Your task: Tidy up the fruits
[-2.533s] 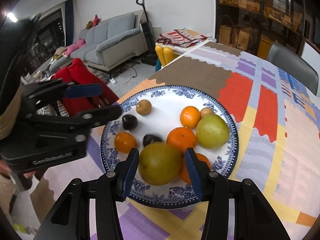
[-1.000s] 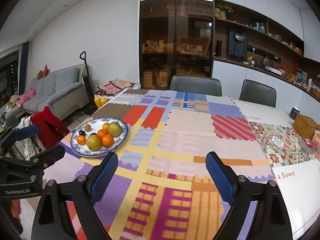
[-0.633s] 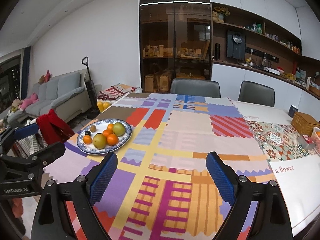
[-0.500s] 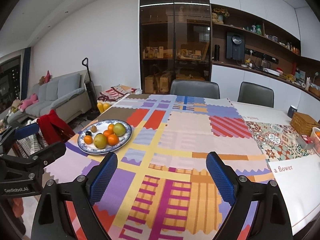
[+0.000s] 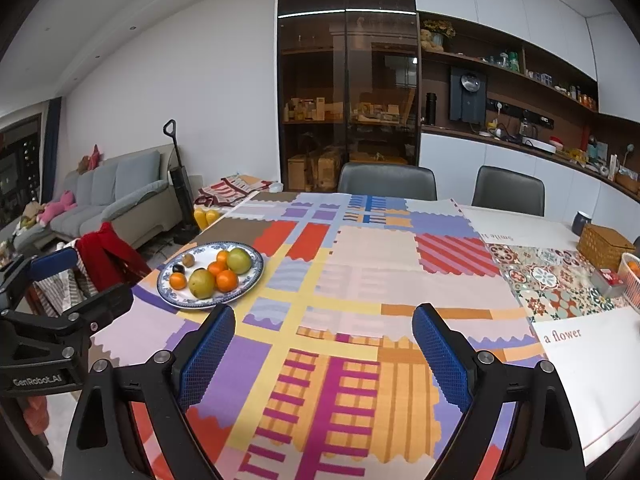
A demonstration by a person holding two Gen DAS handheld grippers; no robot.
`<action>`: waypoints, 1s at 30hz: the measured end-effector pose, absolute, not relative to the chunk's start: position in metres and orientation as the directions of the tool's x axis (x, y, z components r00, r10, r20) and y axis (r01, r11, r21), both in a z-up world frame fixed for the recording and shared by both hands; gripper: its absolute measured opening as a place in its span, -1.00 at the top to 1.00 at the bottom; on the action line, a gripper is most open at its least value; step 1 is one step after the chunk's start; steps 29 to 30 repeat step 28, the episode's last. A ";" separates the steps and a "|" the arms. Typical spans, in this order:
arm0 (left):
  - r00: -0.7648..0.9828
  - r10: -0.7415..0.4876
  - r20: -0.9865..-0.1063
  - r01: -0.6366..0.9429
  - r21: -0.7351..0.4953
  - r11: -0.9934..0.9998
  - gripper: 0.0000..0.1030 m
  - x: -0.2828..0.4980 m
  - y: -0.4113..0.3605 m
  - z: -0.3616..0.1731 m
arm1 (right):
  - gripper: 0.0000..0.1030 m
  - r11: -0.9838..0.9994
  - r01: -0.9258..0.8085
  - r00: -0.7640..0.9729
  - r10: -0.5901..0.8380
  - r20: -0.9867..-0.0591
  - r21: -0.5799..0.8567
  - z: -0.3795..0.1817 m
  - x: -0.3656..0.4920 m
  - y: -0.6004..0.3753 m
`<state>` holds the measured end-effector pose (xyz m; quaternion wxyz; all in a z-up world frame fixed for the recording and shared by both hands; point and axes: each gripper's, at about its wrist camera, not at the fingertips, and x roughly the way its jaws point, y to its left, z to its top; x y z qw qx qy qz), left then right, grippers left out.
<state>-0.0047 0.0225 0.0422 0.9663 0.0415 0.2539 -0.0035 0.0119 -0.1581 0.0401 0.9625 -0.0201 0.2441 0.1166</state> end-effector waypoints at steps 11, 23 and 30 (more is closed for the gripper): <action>0.870 0.023 -0.493 0.019 0.078 0.997 -1.00 -0.005 0.024 0.043 | -0.77 0.972 -0.233 0.852 0.217 -0.476 0.026 0.041 0.010 -0.160; 0.867 0.016 -0.498 0.024 0.074 0.997 -1.00 -0.004 0.023 0.040 | -0.77 0.971 -0.236 0.850 0.220 -0.479 0.028 0.040 0.009 -0.162; 0.863 0.017 -0.504 0.024 0.075 0.997 -1.00 -0.001 0.021 0.039 | -0.77 0.971 -0.237 0.848 0.221 -0.481 0.029 0.040 0.010 -0.162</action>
